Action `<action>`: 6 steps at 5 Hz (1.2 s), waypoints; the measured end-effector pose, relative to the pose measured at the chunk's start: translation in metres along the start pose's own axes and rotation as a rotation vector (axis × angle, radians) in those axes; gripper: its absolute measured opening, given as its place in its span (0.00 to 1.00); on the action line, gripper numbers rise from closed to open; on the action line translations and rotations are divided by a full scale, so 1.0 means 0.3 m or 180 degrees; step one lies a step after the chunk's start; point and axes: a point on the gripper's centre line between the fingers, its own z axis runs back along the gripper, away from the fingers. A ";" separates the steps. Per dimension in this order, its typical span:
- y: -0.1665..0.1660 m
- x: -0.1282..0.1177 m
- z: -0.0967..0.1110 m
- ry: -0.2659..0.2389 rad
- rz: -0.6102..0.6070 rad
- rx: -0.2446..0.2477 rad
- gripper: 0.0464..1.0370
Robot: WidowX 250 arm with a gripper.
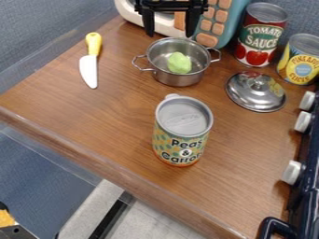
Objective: Put the silver lid on the silver pot
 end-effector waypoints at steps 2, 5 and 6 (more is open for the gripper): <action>-0.118 -0.104 -0.032 0.0252 -0.0405 -0.0115 0.96; -0.400 -0.206 0.010 0.0252 -0.0693 -0.0403 0.96; -0.433 -0.200 -0.064 0.0377 -0.0706 -0.0356 0.96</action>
